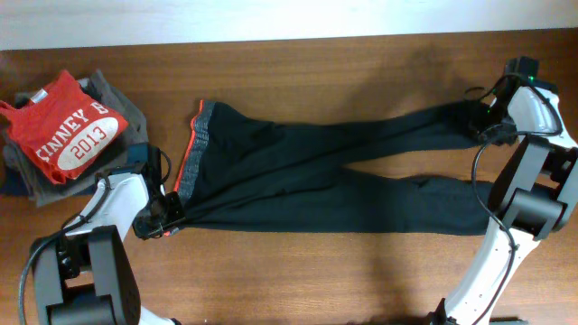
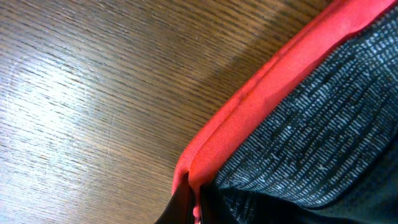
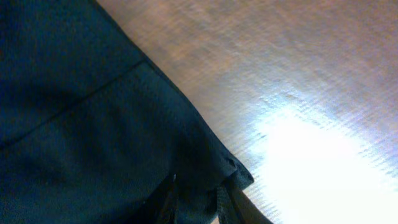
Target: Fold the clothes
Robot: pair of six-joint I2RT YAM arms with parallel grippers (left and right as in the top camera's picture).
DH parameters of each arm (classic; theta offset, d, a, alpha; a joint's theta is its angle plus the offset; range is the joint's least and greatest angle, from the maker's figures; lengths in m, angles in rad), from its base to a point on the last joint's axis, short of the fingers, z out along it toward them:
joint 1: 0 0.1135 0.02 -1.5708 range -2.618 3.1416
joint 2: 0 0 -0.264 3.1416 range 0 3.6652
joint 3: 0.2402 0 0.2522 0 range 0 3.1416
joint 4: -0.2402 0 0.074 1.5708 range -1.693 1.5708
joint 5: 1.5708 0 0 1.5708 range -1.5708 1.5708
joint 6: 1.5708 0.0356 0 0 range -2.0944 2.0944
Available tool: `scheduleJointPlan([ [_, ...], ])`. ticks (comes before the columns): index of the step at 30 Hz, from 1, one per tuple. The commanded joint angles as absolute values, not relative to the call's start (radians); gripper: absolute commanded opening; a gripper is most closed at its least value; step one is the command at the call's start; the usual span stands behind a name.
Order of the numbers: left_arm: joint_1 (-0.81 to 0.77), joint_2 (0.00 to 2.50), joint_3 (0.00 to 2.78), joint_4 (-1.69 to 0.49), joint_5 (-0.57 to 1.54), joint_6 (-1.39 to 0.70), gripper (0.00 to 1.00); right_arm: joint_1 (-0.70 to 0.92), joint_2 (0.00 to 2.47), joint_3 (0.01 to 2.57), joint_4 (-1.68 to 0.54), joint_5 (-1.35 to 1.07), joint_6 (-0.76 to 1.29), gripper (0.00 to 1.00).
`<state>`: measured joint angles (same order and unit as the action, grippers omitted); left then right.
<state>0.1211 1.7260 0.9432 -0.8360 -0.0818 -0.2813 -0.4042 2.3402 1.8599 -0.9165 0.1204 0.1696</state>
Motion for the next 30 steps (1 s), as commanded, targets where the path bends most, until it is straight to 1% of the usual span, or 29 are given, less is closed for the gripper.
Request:
scheduleJointPlan([
  [1, 0.128, 1.757, 0.920, -0.809, -0.056, -0.295, 0.04, -0.459, 2.380, 1.850, -0.957, 0.248, 0.223, 0.25],
  [3, 0.128, 1.757, 0.920, -0.817, -0.052, -0.295, 0.03, -0.492, 2.379, 1.851, -0.982, 0.247, 0.263, 0.25],
  [4, 0.128, 1.757, 0.920, -0.821, -0.046, -0.295, 0.00, -0.500, 2.379, 1.851, -0.990, 0.247, 0.276, 0.25],
  [9, 0.127, 1.756, 0.920, -0.821, -0.036, -0.295, 0.00, -0.514, 2.338, 1.851, -1.024, 0.140, 0.282, 0.27],
  [14, 0.127, 1.756, 0.926, -0.821, -0.036, -0.294, 0.00, -0.483, 2.212, 1.864, -1.014, 0.081, 0.283, 0.38],
  [15, 0.127, 1.756, 0.927, -0.821, -0.036, -0.290, 0.00, -0.476, 2.180, 1.872, -1.018, 0.081, 0.283, 0.41],
  [17, 0.127, 1.756, 0.929, -0.821, -0.033, -0.282, 0.00, -0.461, 2.102, 1.889, -1.044, 0.076, 0.283, 0.51],
  [18, 0.127, 1.756, 0.929, -0.820, -0.029, -0.282, 0.00, -0.456, 2.069, 1.891, -1.059, 0.069, 0.282, 0.53],
  [23, 0.127, 1.756, 0.930, -0.810, 0.012, -0.253, 0.00, -0.443, 1.882, 1.891, -1.177, 0.044, 0.297, 0.53],
  [25, 0.127, 1.756, 0.930, -0.808, 0.012, -0.253, 0.00, -0.446, 1.805, 1.890, -1.274, 0.044, 0.297, 0.53],
  [28, 0.127, 1.756, 0.930, -0.801, 0.013, -0.253, 0.00, -0.453, 1.750, 1.870, -1.376, 0.036, 0.302, 0.53],
  [30, 0.127, 1.756, 0.930, -0.796, 0.020, -0.253, 0.00, -0.453, 1.724, 1.834, -1.404, 0.030, 0.310, 0.52],
])
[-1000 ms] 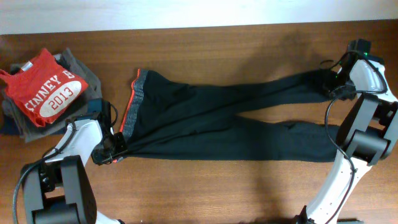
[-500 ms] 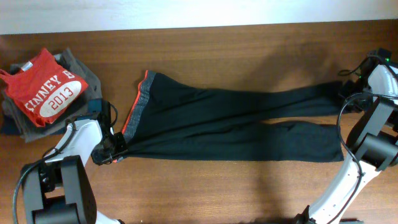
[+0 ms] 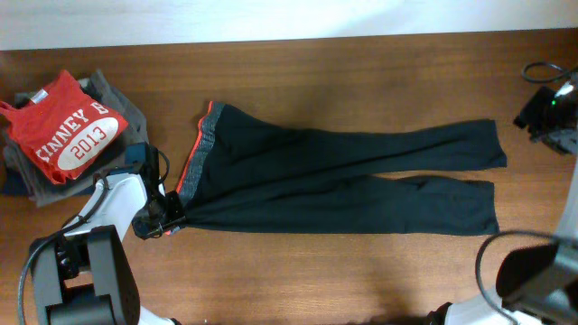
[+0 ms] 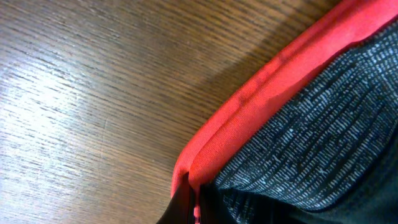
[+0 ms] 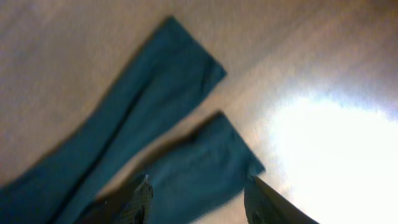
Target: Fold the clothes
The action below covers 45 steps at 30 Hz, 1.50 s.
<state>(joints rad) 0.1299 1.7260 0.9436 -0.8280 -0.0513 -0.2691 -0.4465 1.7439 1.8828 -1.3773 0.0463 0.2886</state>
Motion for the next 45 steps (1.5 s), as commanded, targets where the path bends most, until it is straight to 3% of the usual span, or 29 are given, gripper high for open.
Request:
scheduleJointPlan([
  [1, 0.127, 1.756, 0.930, -0.793, 0.027, -0.253, 0.00, -0.451, 1.710, 1.805, -1.410, 0.016, 0.313, 0.52],
  [6, 0.127, 1.756, 0.930, -0.790, 0.043, -0.253, 0.00, -0.444, 1.640, 1.583, -1.375, -0.004, 0.366, 0.52],
  [13, 0.127, 1.756, 0.930, -0.790, 0.042, -0.252, 0.00, -0.447, 1.548, 1.134, -1.153, -0.007, 0.455, 0.52],
  [30, 0.127, 1.756, 0.930, -0.792, 0.042, -0.253, 0.00, -0.558, 1.548, 0.748, -0.726, 0.011, 0.487, 0.43],
  [32, 0.127, 1.756, 0.930, -0.794, 0.042, -0.253, 0.00, -0.558, 1.548, 0.742, -0.714, 0.011, 0.488, 0.36],
  [37, 0.128, 1.756, 0.930, -0.796, 0.042, -0.252, 0.00, -0.558, 1.548, 0.744, -0.694, 0.011, 0.488, 0.05],
  [45, 0.128, 1.742, 0.938, -0.814, 0.046, -0.233, 0.00, -0.559, 1.541, 0.790, -0.734, 0.012, 0.487, 0.04],
])
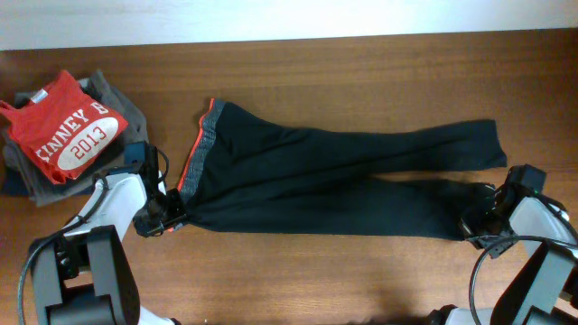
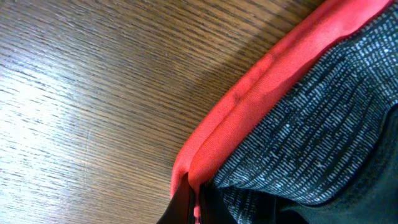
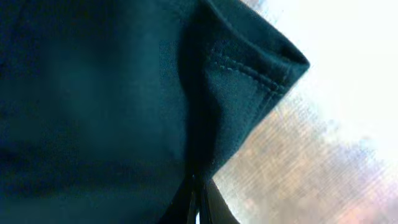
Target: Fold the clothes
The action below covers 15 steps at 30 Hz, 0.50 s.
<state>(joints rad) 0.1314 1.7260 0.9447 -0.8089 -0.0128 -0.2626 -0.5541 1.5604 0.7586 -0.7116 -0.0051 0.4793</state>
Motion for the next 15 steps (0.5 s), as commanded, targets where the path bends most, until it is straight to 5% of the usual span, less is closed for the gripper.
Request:
scheduleJointPlan([
  [1, 0.128, 1.711, 0.947, -0.833, 0.051, -0.230, 0.00, -0.566, 1.523, 0.820, -0.778, 0.009, 0.488, 0.04],
  [15, 0.180, 1.147, 0.968, -0.971, 0.058, -0.230, 0.00, -0.769, 1.164, 1.005, -1.113, 0.003, 0.419, 0.04],
])
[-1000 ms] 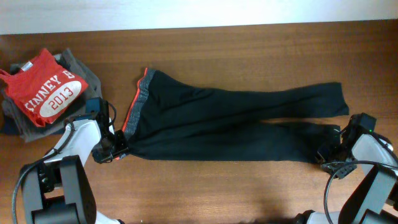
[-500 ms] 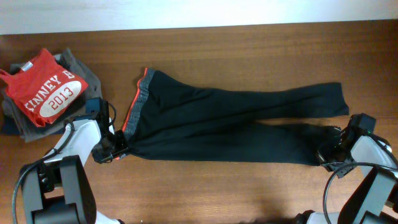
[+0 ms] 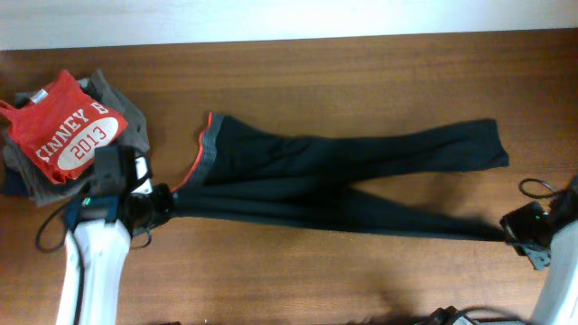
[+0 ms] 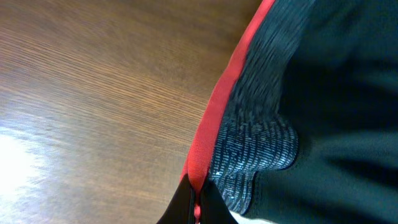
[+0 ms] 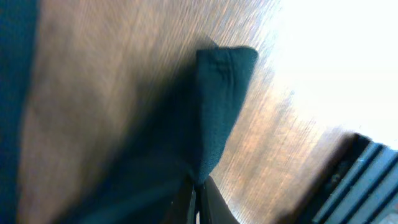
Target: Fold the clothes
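Note:
Black pants (image 3: 343, 171) with a red-edged grey waistband (image 3: 206, 149) lie stretched across the wooden table. My left gripper (image 3: 163, 203) is shut on the near corner of the waistband (image 4: 202, 158), lifted off the table. My right gripper (image 3: 513, 233) is shut on the hem of the near leg (image 5: 217, 106), also raised. The near leg is pulled taut into a narrow band between both grippers. The far leg's hem (image 3: 492, 144) rests flat on the table at the right.
A pile of clothes topped by a red T-shirt (image 3: 68, 131) with white print sits at the far left of the table (image 3: 361, 72). A cable loop (image 3: 533, 188) lies by the right arm near the table's right edge.
Both grippers have risen, lifting the waistband corner and the near leg's hem off the table. The near leg is now stretched thin and taut. The right gripper is further right.
At first my right gripper held the far leg's hem, with the legs crossed, while the left held the waistband corner. Then the right was open and away, the legs lying parallel. Later it was shut on the near leg's hem; now both ends are lifted.

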Robot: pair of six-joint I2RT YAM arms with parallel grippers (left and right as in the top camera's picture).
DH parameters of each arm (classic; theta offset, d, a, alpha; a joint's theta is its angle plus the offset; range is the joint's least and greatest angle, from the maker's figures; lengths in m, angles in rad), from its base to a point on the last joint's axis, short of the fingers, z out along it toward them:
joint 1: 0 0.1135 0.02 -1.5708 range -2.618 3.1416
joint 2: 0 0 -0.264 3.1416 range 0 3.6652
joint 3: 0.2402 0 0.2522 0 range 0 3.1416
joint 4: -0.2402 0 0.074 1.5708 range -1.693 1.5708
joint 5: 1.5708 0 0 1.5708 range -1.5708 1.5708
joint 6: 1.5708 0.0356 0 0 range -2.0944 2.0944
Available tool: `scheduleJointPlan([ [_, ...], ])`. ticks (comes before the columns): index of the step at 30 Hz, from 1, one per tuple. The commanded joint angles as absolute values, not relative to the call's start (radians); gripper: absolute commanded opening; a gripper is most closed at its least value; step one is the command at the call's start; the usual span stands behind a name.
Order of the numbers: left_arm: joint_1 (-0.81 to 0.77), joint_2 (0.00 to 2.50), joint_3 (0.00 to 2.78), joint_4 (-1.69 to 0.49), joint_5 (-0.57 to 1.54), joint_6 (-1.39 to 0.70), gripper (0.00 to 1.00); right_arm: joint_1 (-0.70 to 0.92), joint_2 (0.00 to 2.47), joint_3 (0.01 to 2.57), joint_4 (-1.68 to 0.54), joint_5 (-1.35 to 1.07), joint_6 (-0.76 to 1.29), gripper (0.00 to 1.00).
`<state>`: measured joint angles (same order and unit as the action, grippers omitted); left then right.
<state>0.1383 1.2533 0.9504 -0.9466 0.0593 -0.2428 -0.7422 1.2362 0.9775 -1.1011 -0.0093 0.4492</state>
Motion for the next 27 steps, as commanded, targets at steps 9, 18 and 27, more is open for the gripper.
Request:
scheduleJointPlan([
  [9, 0.223, 1.031, 0.968, -0.943, 0.118, -0.231, 0.00, -0.773, 1.056, 1.009, -1.107, -0.050, 0.392, 0.04],
  [18, 0.223, 1.195, 0.968, -0.767, 0.184, -0.231, 0.00, -0.757, 1.185, 1.011, -0.963, -0.151, 0.392, 0.04],
  [27, 0.220, 1.417, 0.968, -0.588, 0.297, -0.230, 0.00, -0.625, 1.380, 1.017, -0.785, -0.152, 0.393, 0.04],
])
